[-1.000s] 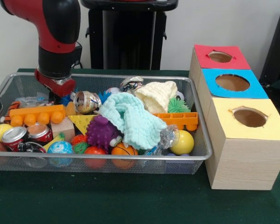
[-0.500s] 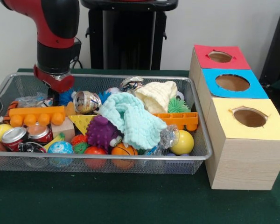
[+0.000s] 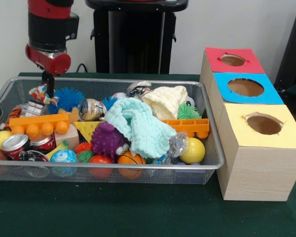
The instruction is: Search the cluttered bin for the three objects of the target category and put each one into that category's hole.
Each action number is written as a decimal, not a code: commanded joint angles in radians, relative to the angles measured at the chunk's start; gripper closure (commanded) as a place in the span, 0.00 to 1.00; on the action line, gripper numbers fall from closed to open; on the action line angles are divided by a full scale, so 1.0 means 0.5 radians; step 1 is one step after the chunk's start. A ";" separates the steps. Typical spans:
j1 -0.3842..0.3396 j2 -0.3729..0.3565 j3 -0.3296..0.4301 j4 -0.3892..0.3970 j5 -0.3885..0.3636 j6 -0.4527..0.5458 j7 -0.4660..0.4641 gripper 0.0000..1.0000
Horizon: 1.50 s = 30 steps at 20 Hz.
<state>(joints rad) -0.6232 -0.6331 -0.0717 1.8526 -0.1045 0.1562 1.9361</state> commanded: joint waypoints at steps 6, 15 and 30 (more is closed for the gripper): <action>-0.062 -0.408 0.426 0.134 0.088 0.196 0.162 1.00; 0.110 -0.522 0.330 0.109 0.182 0.355 0.243 1.00; 0.444 -0.480 0.147 0.210 0.305 0.115 0.463 1.00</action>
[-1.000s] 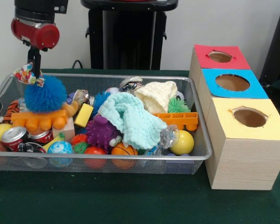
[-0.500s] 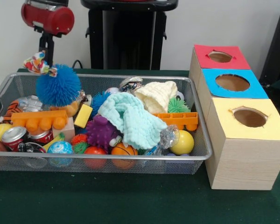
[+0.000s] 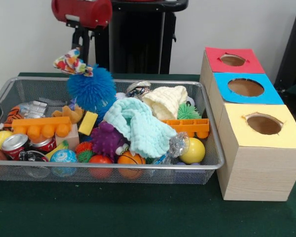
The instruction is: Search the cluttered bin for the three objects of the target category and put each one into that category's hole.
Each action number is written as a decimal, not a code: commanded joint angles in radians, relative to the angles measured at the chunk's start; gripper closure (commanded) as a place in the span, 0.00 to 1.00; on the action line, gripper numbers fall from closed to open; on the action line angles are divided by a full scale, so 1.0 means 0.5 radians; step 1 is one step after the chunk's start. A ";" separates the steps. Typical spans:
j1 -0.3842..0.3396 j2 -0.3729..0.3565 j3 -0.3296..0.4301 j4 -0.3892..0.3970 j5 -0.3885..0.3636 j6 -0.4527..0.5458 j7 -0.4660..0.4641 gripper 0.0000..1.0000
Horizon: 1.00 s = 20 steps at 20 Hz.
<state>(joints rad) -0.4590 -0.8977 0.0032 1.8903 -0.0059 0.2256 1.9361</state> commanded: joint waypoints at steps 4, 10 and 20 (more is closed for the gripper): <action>0.186 0.168 -0.013 0.167 0.150 -0.206 0.522 1.00; 0.190 0.351 0.015 0.228 0.189 -0.427 0.563 1.00; 0.282 0.443 -0.013 0.395 0.383 -0.551 0.683 1.00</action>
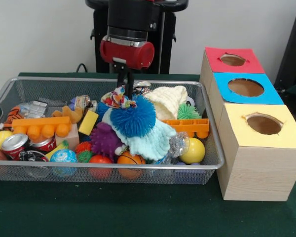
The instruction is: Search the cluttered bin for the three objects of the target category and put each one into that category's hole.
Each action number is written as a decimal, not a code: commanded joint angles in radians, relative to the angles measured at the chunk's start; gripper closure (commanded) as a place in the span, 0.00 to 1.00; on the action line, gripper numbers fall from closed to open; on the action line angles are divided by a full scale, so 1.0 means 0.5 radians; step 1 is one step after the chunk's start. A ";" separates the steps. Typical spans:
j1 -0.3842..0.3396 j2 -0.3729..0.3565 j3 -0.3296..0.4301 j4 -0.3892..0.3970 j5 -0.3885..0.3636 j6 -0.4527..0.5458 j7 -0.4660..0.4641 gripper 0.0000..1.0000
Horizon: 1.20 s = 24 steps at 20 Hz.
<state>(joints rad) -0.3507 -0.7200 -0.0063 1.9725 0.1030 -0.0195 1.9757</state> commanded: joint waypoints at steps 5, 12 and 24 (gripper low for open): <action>0.164 -0.052 -0.103 0.267 0.252 0.056 0.576 1.00; 0.356 -0.232 -0.286 0.278 0.368 0.303 0.552 1.00; 0.481 -0.350 -0.410 0.336 0.457 0.437 0.524 1.00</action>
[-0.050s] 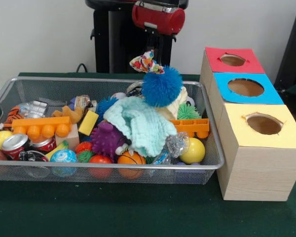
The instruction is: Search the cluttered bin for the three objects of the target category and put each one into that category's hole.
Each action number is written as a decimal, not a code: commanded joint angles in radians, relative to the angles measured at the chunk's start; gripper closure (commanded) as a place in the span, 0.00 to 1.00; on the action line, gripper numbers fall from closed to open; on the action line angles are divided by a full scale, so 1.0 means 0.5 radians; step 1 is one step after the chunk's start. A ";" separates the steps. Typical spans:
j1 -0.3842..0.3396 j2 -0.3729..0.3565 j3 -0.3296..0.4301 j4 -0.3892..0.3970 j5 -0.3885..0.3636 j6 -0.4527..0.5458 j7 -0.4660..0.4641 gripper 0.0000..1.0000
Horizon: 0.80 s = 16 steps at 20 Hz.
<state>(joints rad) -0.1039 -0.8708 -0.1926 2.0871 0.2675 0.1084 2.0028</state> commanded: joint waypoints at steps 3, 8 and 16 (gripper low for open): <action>-0.063 -0.026 0.023 0.154 0.134 0.112 0.470 1.00; -0.093 0.048 0.107 0.214 0.153 -0.030 0.515 1.00; -0.092 0.125 0.189 0.278 0.213 -0.150 0.573 1.00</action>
<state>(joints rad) -0.1376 -0.8548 -0.1957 2.1564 0.3159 0.1014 2.0030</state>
